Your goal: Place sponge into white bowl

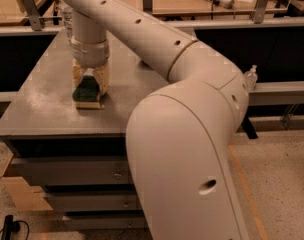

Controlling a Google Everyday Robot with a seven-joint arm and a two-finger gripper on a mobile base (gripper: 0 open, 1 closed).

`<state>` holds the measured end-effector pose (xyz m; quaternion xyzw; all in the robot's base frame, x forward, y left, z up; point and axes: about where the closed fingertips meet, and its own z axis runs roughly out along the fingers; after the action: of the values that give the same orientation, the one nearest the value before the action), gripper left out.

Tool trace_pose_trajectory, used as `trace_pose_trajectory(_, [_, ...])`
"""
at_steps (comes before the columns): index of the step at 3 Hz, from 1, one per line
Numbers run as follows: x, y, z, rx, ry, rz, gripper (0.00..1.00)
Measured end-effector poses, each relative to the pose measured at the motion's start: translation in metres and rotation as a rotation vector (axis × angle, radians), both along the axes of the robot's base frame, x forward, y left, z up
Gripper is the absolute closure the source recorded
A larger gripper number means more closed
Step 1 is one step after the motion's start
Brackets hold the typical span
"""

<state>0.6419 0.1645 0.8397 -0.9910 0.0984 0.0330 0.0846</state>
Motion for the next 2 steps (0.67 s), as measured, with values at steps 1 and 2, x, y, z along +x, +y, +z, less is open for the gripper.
trace_pose_trajectory(1, [0.026,-0.042,0.053,0.001,-0.197,-0.191,1.00])
trace_pose_trajectory(2, [0.040,-0.078,0.107,0.011,-0.414,-0.349,1.00])
